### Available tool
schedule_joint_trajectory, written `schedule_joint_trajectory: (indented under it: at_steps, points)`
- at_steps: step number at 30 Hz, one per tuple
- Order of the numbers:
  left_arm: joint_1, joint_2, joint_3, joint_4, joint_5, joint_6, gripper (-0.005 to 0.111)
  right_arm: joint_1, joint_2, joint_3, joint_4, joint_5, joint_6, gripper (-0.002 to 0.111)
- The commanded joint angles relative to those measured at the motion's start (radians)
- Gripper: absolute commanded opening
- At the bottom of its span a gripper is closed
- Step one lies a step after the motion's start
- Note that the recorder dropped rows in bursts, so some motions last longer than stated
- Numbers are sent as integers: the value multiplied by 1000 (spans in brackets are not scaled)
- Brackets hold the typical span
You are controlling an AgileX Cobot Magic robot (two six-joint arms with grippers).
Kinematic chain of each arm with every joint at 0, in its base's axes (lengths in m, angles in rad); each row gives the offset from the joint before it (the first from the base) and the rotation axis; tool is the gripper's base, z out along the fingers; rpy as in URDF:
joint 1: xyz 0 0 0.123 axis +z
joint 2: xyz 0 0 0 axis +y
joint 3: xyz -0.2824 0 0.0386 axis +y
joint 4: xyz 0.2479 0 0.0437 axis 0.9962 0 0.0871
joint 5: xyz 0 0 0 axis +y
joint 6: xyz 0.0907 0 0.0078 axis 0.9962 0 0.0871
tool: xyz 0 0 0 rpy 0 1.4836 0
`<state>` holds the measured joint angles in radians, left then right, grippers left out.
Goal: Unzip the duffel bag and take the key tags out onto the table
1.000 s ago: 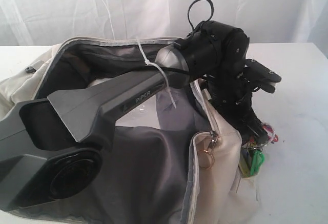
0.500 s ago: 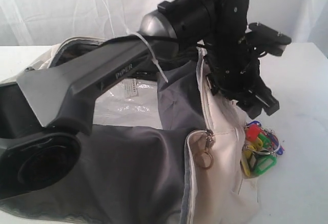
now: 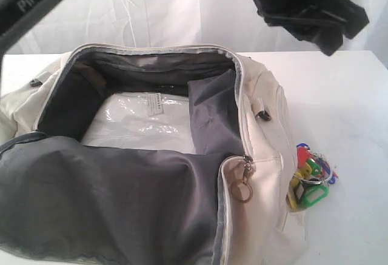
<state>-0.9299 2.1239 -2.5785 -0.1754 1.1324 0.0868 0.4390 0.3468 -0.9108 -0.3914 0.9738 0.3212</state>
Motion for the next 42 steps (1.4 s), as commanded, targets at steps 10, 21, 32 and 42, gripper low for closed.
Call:
schedule_joint_trajectory:
  at_steps: [10,21,32,42]
  points:
    - [1,-268,20,155,89,-96,0,2,-6,-6,-5,-3,1,0]
    - [1,-540,20,139,89,-163,0,2,-6,-6,-5,-3,-6,0]
    - [1,-705,20,124,89,-234,0,2,-6,-6,-5,-3,-4,0]
    - [1,-705,20,223,89,-245,0,2,-6,-6,-5,-3,-4,0]
